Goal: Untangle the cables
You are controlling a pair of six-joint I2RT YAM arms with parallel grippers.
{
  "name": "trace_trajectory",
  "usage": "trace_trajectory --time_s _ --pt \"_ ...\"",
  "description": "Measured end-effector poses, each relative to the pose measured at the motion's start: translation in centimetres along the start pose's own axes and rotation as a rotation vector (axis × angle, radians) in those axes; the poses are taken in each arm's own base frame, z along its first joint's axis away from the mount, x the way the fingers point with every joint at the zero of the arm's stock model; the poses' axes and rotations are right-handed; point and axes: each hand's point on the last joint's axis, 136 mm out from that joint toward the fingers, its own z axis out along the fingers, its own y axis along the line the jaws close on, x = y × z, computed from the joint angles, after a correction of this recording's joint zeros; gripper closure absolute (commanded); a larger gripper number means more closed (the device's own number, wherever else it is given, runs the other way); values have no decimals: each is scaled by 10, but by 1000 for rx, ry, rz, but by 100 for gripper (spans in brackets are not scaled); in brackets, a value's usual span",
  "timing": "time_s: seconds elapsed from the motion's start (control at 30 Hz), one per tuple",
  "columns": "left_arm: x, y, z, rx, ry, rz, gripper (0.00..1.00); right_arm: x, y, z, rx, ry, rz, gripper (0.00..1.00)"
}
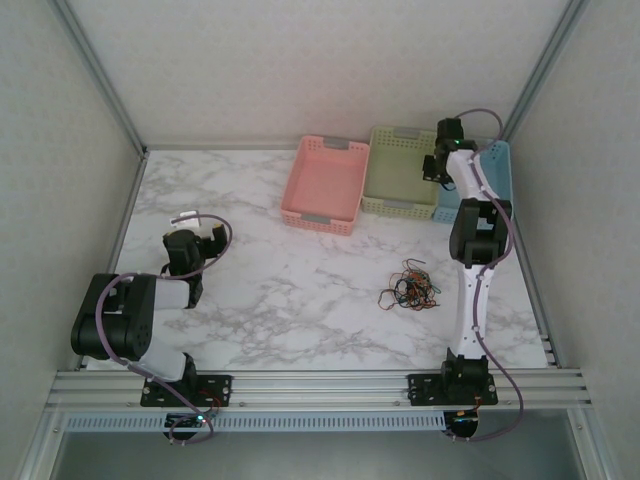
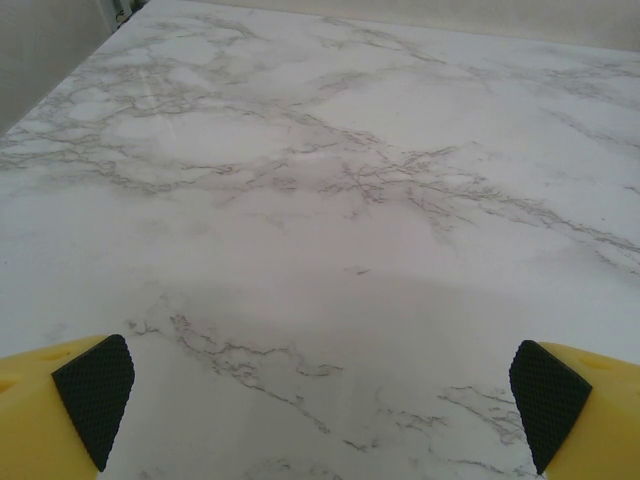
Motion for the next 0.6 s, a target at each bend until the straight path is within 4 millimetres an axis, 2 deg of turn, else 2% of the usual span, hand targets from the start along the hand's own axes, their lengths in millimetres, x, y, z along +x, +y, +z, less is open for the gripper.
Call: trace_trajectory --time_s 0.3,0.6 --pt "0 0 0 0 0 0 0 14 21 -9 -39 7 -50 94" --pt "0 0 0 0 0 0 0 49 31 -35 -85 44 -78 94"
